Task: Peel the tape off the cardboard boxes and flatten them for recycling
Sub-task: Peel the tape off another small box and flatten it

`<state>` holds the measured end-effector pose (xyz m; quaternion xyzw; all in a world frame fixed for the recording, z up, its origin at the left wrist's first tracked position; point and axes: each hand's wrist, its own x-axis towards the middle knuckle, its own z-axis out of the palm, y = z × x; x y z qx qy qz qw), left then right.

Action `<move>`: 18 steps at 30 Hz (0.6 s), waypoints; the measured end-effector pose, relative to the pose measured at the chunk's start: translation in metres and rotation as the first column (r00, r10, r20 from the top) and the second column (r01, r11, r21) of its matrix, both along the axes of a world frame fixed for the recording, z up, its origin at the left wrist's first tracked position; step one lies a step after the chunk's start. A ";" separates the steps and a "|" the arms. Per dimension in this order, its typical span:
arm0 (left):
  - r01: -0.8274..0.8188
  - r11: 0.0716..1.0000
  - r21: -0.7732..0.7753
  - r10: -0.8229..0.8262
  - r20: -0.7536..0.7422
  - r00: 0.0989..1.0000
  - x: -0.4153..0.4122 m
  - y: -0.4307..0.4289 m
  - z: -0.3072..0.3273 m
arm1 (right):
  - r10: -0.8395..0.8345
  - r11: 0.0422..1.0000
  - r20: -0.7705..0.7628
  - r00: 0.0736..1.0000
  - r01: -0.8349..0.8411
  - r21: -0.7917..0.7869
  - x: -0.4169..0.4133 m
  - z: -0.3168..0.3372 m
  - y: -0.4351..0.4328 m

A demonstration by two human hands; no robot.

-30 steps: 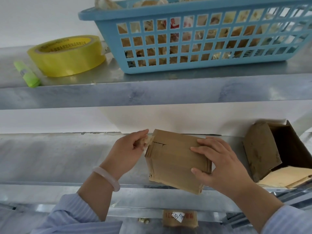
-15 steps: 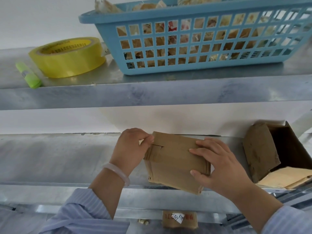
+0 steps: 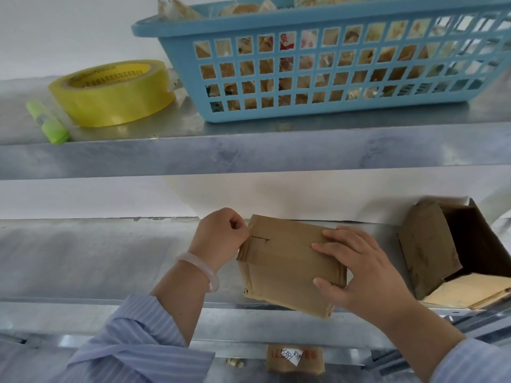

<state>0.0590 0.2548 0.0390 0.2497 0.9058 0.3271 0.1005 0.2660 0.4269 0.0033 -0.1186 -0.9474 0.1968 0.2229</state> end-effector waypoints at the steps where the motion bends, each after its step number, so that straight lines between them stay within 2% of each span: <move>1: -0.051 0.997 0.063 0.047 0.076 0.996 -0.001 -0.001 -0.004 | 0.003 1.000 -0.006 1.000 -0.003 -0.003 0.000 0.000 0.000; 4: -0.234 0.932 0.276 0.117 0.384 0.916 0.001 -0.006 -0.015 | 0.014 1.000 -0.020 1.000 -0.015 -0.002 0.001 0.000 0.000; 6: -0.285 0.903 0.321 0.123 0.443 0.888 0.000 -0.007 -0.021 | 0.013 1.000 -0.009 1.000 -0.013 0.000 0.002 -0.001 -0.001; 13: -0.374 0.857 0.356 0.205 0.430 0.879 0.002 -0.002 -0.029 | 0.010 1.000 -0.020 1.000 -0.010 0.001 -0.001 -0.001 -0.001; 18: -0.327 0.893 0.311 0.248 0.266 0.931 0.002 0.001 -0.030 | 0.012 1.000 -0.027 1.000 -0.012 -0.001 -0.002 0.000 0.000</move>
